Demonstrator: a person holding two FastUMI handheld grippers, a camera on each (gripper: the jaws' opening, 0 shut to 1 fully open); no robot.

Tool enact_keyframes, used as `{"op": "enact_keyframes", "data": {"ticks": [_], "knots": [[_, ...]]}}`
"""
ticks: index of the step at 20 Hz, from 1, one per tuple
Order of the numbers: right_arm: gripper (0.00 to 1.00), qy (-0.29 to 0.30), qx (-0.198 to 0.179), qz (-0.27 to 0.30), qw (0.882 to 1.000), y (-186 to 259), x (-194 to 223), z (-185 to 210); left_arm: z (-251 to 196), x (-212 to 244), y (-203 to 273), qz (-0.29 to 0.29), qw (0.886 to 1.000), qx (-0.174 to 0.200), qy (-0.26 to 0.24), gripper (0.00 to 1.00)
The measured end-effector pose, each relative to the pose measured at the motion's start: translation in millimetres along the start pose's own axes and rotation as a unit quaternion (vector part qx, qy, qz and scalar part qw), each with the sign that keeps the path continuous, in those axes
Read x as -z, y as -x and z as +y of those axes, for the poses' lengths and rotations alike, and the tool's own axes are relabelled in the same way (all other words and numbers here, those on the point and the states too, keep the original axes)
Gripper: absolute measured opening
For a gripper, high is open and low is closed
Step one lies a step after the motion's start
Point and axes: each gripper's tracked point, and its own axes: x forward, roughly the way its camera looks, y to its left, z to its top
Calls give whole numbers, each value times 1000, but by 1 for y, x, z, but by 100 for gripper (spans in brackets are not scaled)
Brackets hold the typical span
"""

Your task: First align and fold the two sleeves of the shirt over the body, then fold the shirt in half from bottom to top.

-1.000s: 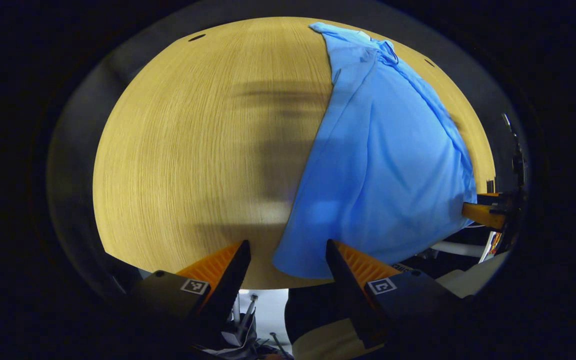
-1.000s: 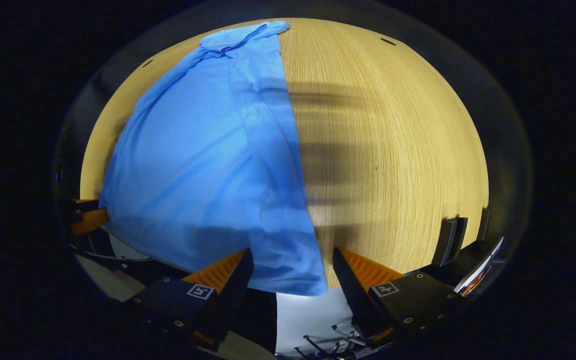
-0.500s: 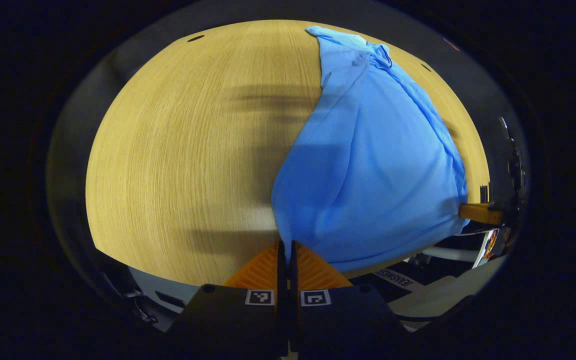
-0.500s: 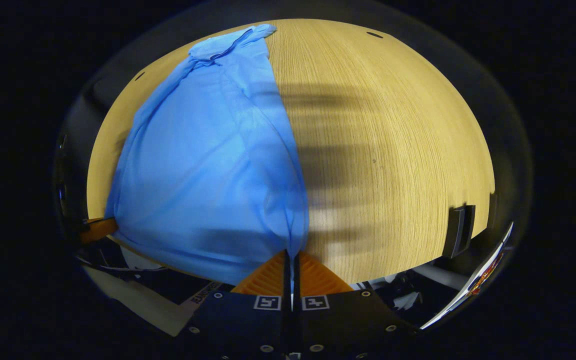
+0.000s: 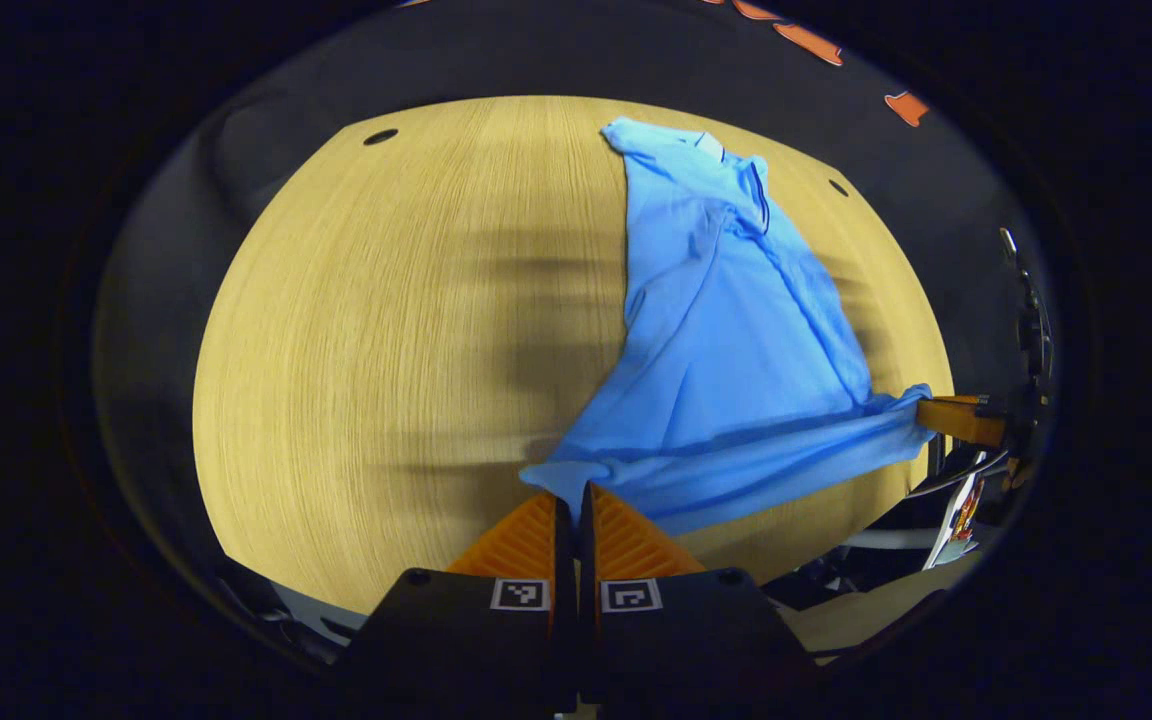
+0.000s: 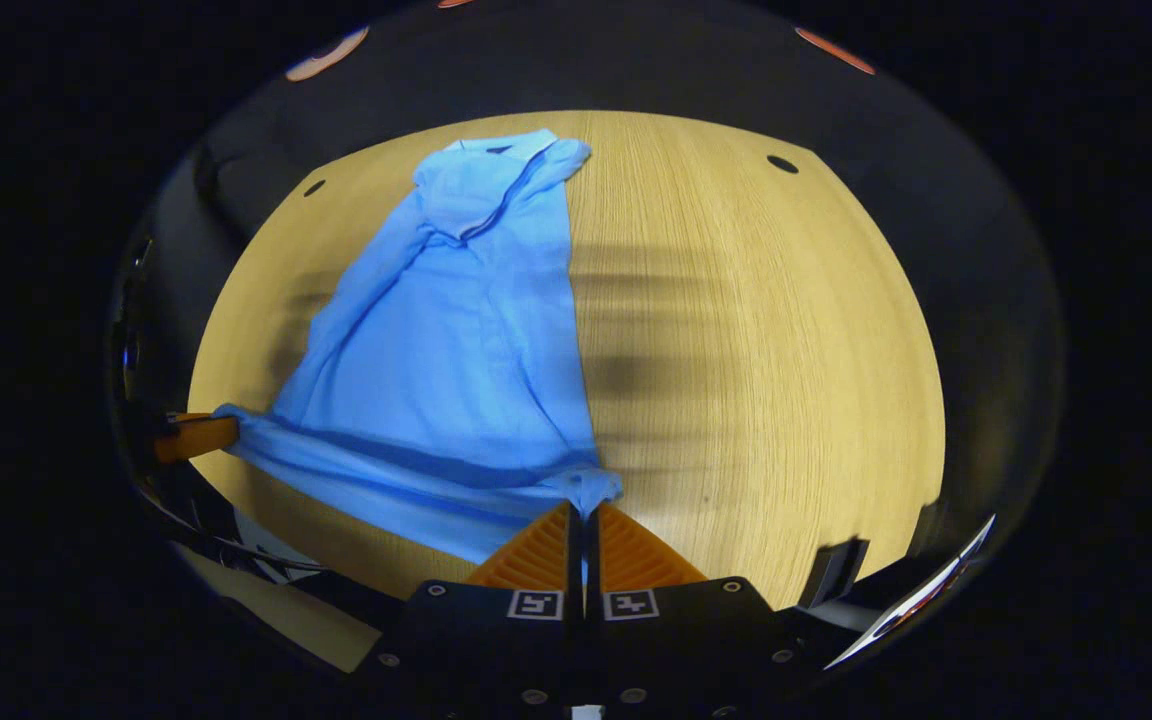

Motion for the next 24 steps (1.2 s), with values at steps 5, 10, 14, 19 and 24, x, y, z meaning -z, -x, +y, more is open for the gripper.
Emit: {"op": "enact_keyframes", "data": {"ticks": [5, 10, 14, 19, 24], "knots": [[0, 0, -5, -59, 998, 13, -81, -2, 8, -67, 12, -49, 999, -11, -18, 5], [0, 16, -2, -105, 994, 21, -149, -4, 15, -141, 18, -94, 995, -16, -35, 5], [0, 21, -2, -123, 992, 22, -187, -7, 16, -182, 22, -107, 992, -23, -67, 5], [0, 16, 2, -144, 990, 18, -235, -15, 17, -233, 15, -126, 990, -23, -67, 5], [0, 13, 8, -158, 987, 2, -282, -22, 17, -288, 0, -145, 987, -29, -69, 5]]}}
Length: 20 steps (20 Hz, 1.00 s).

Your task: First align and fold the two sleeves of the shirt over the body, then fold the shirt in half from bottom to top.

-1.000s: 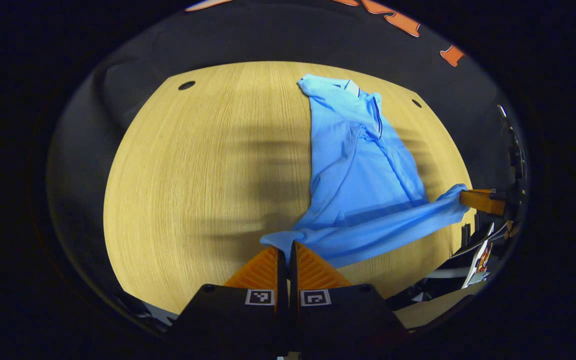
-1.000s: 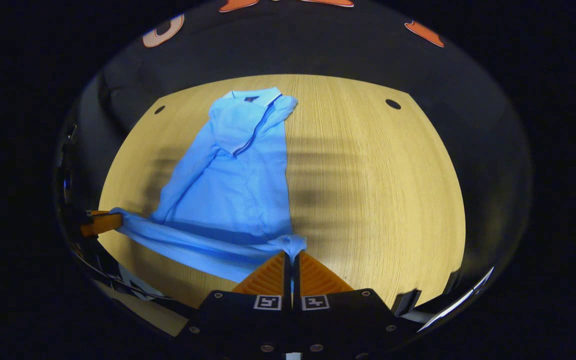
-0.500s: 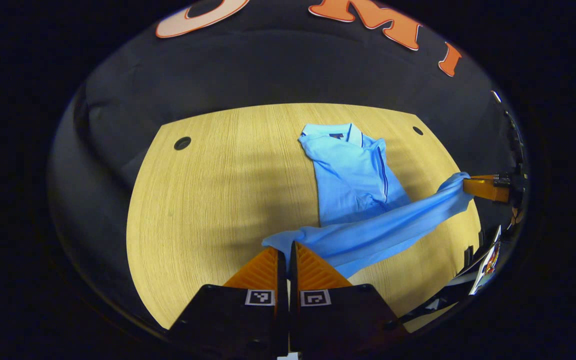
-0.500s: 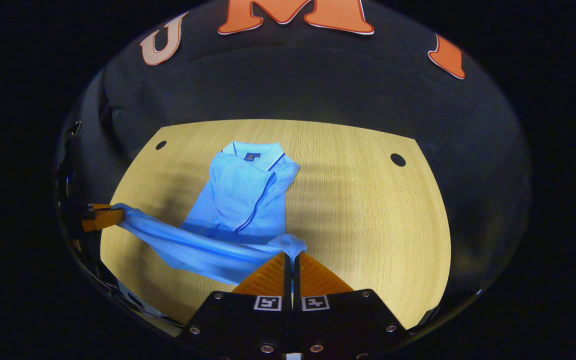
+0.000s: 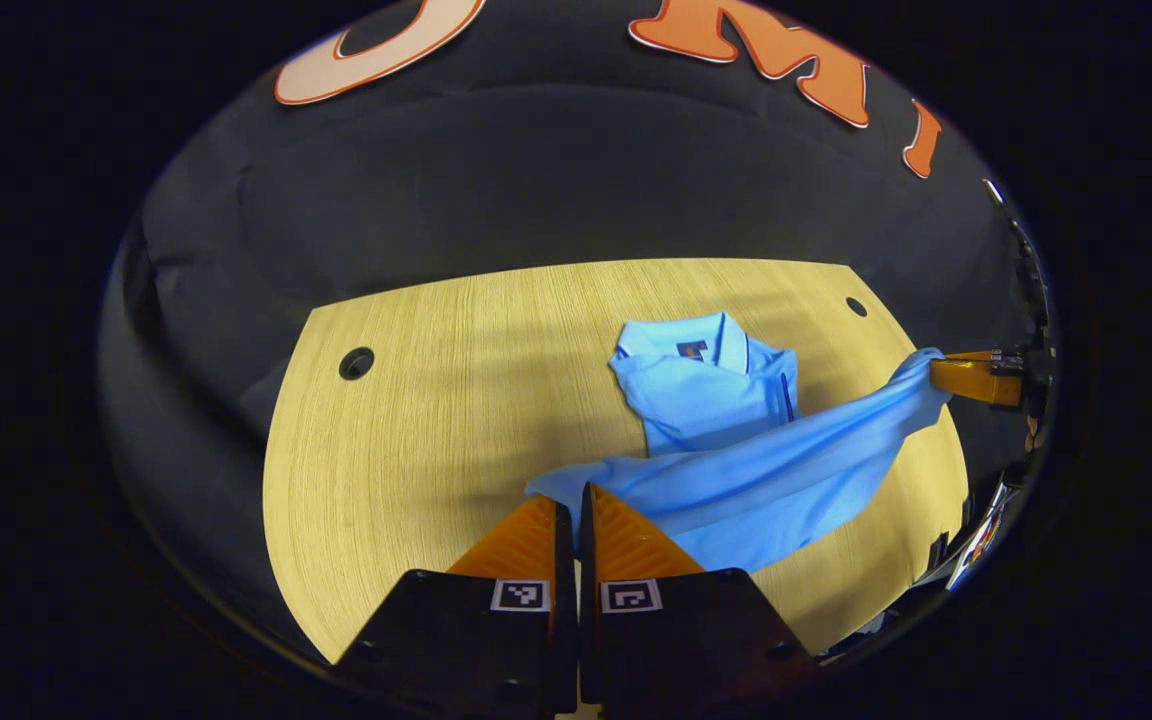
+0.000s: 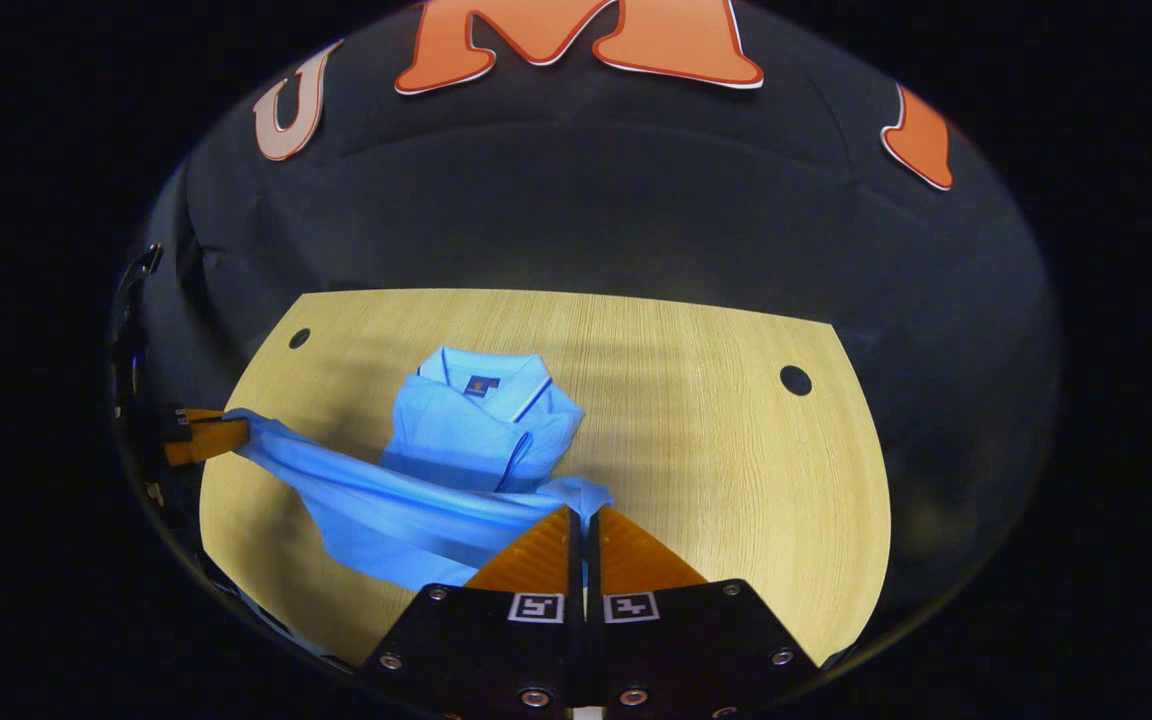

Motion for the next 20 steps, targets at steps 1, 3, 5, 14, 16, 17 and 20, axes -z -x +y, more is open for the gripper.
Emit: {"op": "enact_keyframes", "data": {"ticks": [1, 3, 5, 14, 16, 17, 20], "knots": [[0, -3, -1, 0, 1000, -8, -5, 0, 3, -8, -6, -2, 1000, -5, -5, 5], [0, -11, -4, 4, 1000, -25, -13, -2, 7, -22, -22, -2, 1000, -14, -13, 5], [0, -18, -4, 1, 1000, -47, -24, -4, 9, -34, -44, 2, 1000, -23, -20, 5], [23, -30, 36, -9, 999, -98, -37, -25, 14, -42, -93, 1, 999, -46, 5, 27], [40, -45, 34, -5, 998, -92, -36, -27, 20, -54, -85, -20, 998, -57, 2, 76], [52, -46, 38, -10, 998, -88, -38, -31, 25, -60, -80, -36, 997, -66, -2, 100], [86, -48, 44, -50, 997, -60, -51, -35, 31, -82, -43, -91, 992, -90, 0, 100]]}}
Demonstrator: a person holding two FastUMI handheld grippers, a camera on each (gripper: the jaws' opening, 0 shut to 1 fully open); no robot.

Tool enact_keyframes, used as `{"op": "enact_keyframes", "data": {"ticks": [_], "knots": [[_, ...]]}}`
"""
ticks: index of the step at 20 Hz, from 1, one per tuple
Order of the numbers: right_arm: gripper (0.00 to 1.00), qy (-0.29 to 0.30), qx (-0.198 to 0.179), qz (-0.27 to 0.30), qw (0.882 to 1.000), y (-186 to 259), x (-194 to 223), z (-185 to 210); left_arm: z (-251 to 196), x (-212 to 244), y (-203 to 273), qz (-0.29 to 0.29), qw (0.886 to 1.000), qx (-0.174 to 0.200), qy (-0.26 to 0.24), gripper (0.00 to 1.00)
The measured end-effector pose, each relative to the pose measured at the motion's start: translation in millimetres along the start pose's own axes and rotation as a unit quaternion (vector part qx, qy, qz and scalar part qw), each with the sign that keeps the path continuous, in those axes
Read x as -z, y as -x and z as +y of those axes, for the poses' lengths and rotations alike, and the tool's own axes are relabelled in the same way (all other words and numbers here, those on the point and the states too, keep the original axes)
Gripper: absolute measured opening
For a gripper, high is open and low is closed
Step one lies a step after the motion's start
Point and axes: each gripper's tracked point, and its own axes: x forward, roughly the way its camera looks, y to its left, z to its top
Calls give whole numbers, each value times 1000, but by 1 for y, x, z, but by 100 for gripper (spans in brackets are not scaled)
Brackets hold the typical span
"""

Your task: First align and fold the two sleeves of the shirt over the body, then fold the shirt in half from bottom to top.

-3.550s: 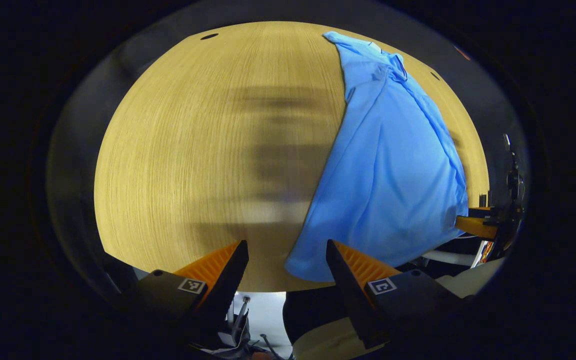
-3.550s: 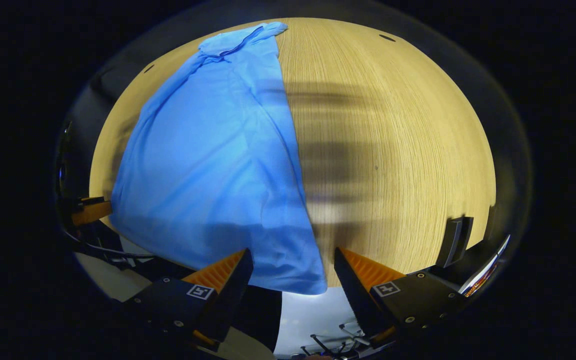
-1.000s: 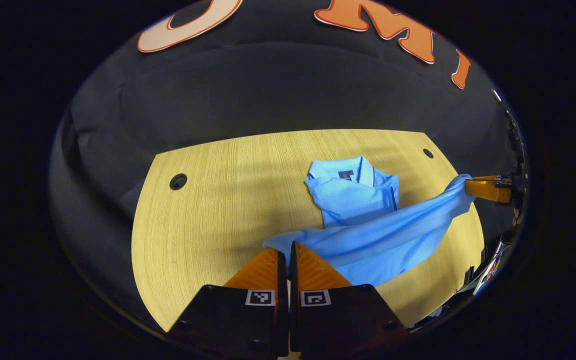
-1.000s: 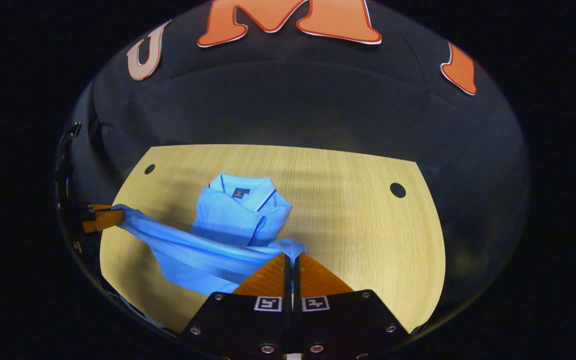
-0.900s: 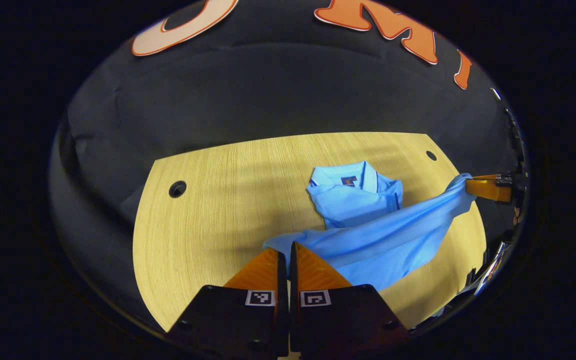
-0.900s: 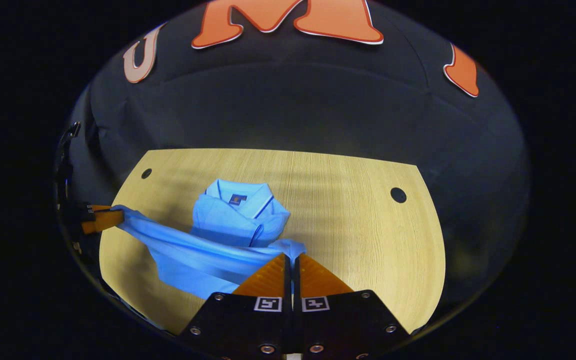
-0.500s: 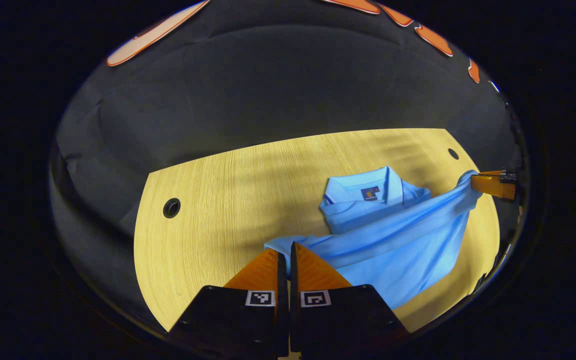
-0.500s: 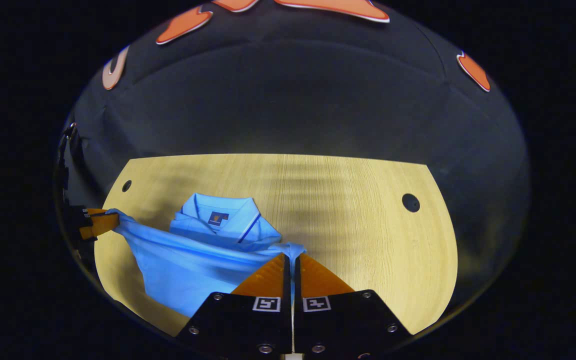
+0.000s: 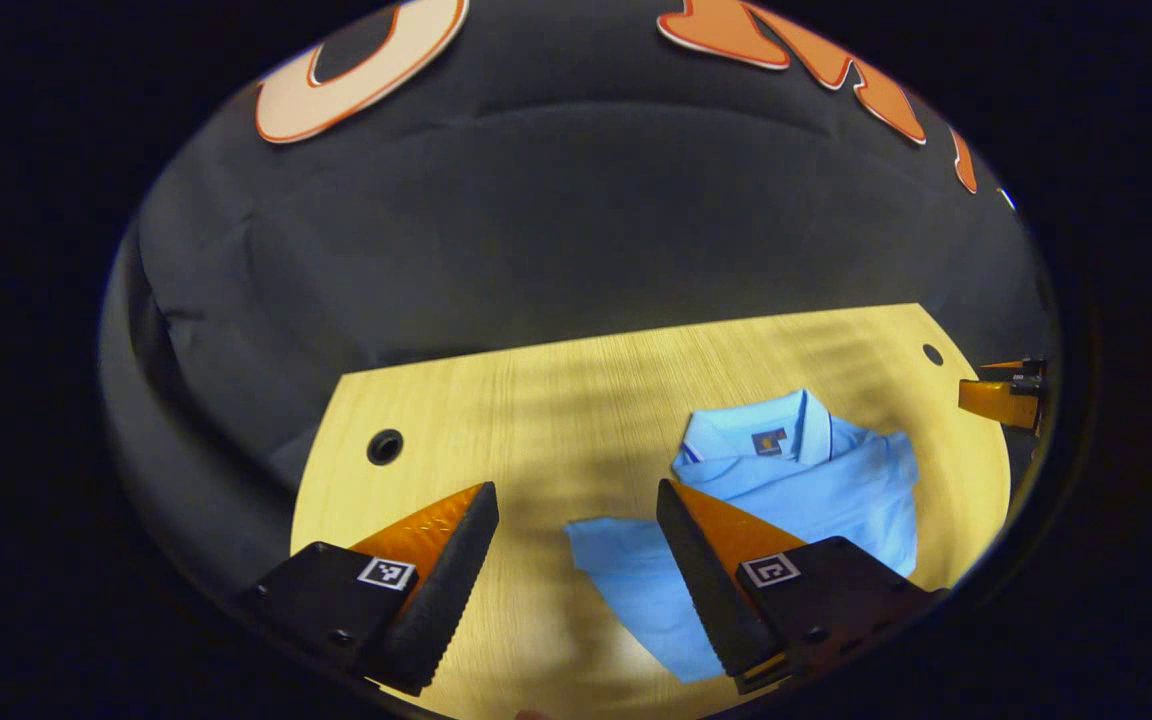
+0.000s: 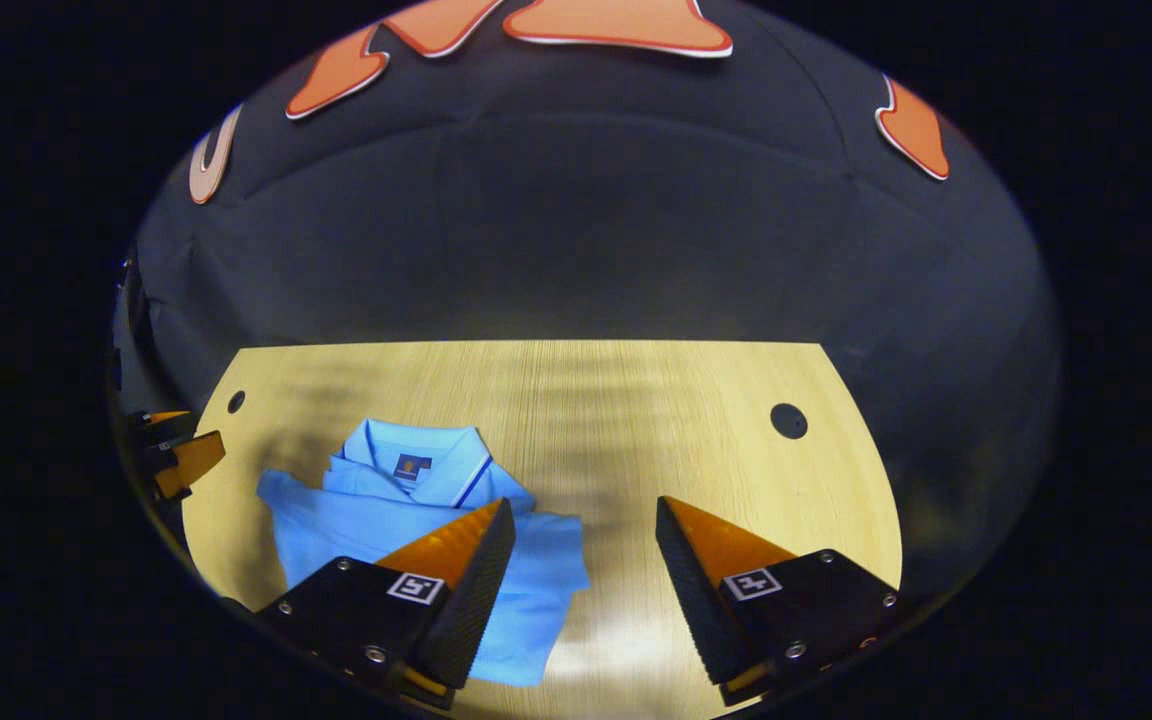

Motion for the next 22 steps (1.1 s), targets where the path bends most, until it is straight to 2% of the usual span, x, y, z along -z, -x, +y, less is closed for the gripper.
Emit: {"op": "enact_keyframes", "data": {"ticks": [3, 6, 10, 16, 19, 22], "knots": [[98, -4, -1, -34, 999, 29, -14, 0, 3, -26, 38, -54, 998, -5, 11, 100], [98, 4, -2, -82, 997, 76, -27, 2, 1, -49, 92, -106, 994, 6, 40, 100], [98, -6, -16, -119, 993, 129, -27, 5, 1, -50, 140, -141, 986, 14, 88, 100], [98, -3, -31, -174, 984, 190, -23, 2, 21, -36, 212, -186, 975, -17, 123, 100], [98, -12, -29, -197, 980, 214, -14, -8, 13, -29, 244, -216, 967, -52, 121, 100], [98, -20, -27, -208, 978, 227, -4, -10, 9, -17, 258, -218, 966, -50, 128, 100]]}}
